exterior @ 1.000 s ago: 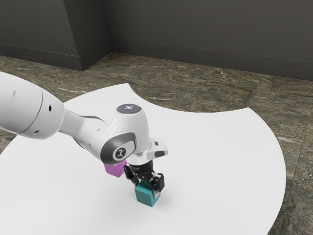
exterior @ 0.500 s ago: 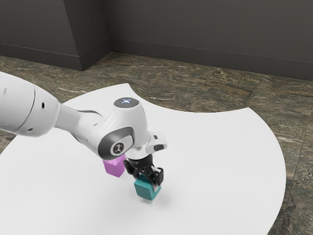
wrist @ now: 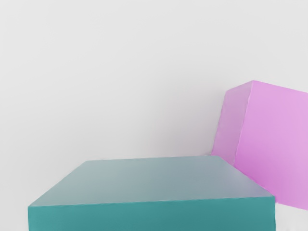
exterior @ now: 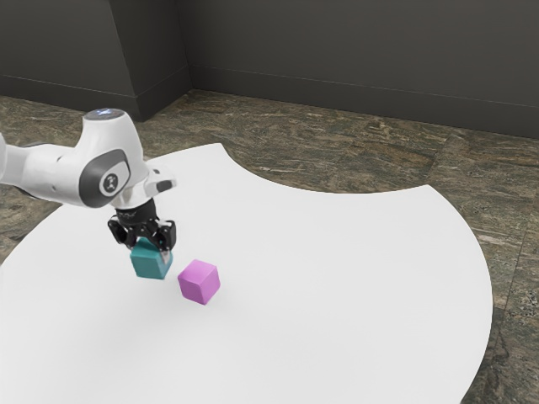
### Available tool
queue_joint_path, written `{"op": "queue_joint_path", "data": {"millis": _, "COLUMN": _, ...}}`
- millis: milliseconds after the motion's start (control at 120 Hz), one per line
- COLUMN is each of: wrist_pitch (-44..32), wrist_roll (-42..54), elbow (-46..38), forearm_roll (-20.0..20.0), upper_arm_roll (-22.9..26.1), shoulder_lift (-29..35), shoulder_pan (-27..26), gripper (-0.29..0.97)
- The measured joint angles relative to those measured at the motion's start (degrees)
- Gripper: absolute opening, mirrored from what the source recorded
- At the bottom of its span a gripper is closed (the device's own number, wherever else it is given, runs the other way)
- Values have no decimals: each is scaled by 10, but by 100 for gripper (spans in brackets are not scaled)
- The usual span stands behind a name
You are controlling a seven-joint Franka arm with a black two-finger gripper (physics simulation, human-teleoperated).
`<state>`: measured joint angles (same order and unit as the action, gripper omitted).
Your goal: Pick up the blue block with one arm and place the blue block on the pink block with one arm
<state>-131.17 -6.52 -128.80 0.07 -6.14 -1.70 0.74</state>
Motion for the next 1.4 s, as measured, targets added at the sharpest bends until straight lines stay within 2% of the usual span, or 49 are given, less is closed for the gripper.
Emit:
{"op": "queue_joint_path", "data": {"millis": 92, "wrist_pitch": 4, "wrist_roll": 17, "elbow": 0, "forearm_roll": 0, "upper_arm_roll": 0, "shoulder_lift": -1, "shoulder_pan": -14, "gripper": 39}}
{"op": "queue_joint_path", "data": {"millis": 317, "wrist_pitch": 10, "wrist_roll": 50, "elbow": 0, "forearm_roll": 0, "upper_arm_roll": 0, "shoulder_lift": -3, "shoulder_pan": -111, "gripper": 38}}
{"op": "queue_joint_path", "data": {"millis": 417, "wrist_pitch": 10, "wrist_roll": 63, "elbow": 0, "forearm_roll": 1, "upper_arm_roll": 0, "shoulder_lift": -4, "shoulder_pan": -132, "gripper": 38}}
{"op": "queue_joint_path", "data": {"millis": 775, "wrist_pitch": 9, "wrist_roll": 90, "elbow": 0, "forearm_roll": -2, "upper_arm_roll": -1, "shoulder_lift": -9, "shoulder_pan": -75, "gripper": 39}}
{"op": "queue_joint_path", "data": {"millis": 1058, "wrist_pitch": 6, "wrist_roll": 93, "elbow": 10, "forearm_roll": -5, "upper_arm_roll": -2, "shoulder_lift": -22, "shoulder_pan": -93, "gripper": 39}}
{"op": "queue_joint_path", "data": {"millis": 1400, "wrist_pitch": 4, "wrist_roll": 97, "elbow": 49, "forearm_roll": -5, "upper_arm_roll": -12, "shoulder_lift": -49, "shoulder_pan": -89, "gripper": 39}}
